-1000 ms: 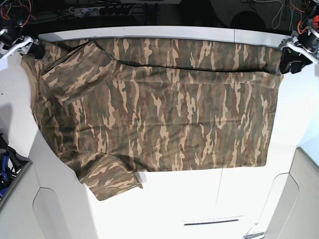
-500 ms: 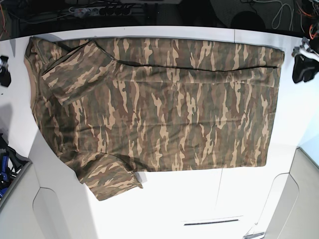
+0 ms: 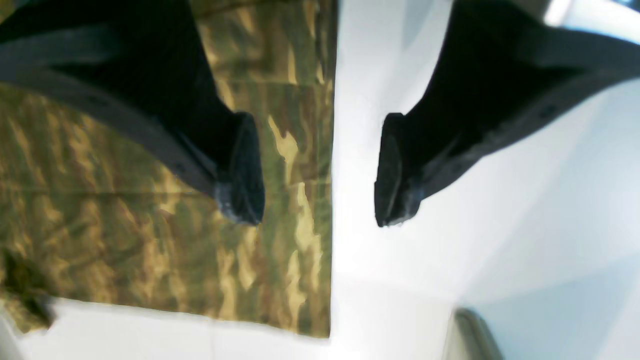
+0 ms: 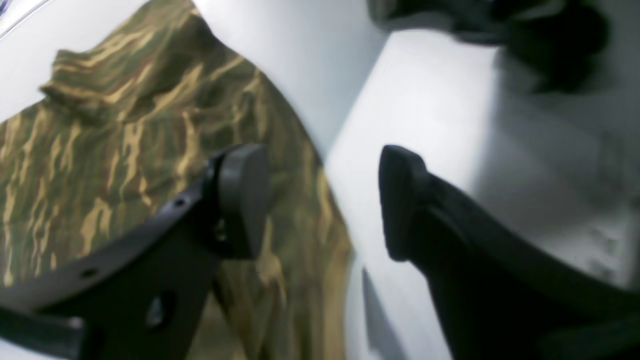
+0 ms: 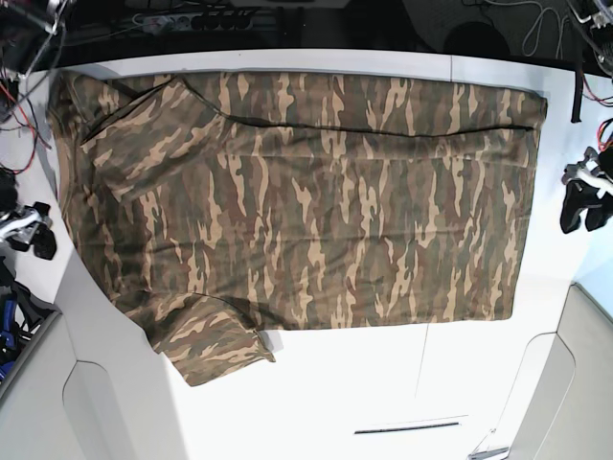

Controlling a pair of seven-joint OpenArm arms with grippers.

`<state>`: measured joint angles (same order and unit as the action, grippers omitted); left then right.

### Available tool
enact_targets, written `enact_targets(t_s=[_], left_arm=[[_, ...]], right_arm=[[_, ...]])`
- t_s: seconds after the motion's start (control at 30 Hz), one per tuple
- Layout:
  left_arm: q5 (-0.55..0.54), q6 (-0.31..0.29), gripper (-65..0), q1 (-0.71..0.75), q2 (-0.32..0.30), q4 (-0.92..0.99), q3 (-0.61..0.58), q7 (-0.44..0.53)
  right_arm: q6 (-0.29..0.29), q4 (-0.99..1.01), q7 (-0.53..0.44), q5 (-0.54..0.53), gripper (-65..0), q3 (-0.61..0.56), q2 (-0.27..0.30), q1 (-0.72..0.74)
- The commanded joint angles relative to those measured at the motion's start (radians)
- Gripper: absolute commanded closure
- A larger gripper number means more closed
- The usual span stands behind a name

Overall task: Fold the T-shirt properly
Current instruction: 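Open both grippers and release the folded edge, then move both grippers to the shirt's side edges and grasp them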

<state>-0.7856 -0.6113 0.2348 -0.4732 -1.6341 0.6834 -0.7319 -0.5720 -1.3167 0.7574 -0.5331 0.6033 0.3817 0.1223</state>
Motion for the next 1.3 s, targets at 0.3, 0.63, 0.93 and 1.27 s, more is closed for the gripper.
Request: enact_targets(t_s=[0.3, 0.63, 0.93, 1.27], left_arm=[[0.077, 0.001, -43.9, -0.33, -0.119, 0.396, -0.233, 0.078], [0.126, 0.001, -43.9, -0.568, -0.125, 0.748, -0.336, 0.154], [0.125, 0.0, -43.9, -0.589, -0.111, 0.839, -0.399, 0.188], [0.204, 0.006, -43.9, -0.589, -0.036, 0.838, -0.401, 0.203]], right_arm=[[0.007, 0.405, -0.164, 0.136, -34.7, -0.109, 0.023, 0.317], [0.007, 0.605, -0.312, 0.269, -35.0, -0.169, 0.025, 0.385], [-0.012, 0.67, -0.339, 0.282, -35.0, -0.226, 0.014, 0.381], [-0.02, 0.67, -0.33, 0.261, -35.0, -0.226, -0.044, 0.381]])
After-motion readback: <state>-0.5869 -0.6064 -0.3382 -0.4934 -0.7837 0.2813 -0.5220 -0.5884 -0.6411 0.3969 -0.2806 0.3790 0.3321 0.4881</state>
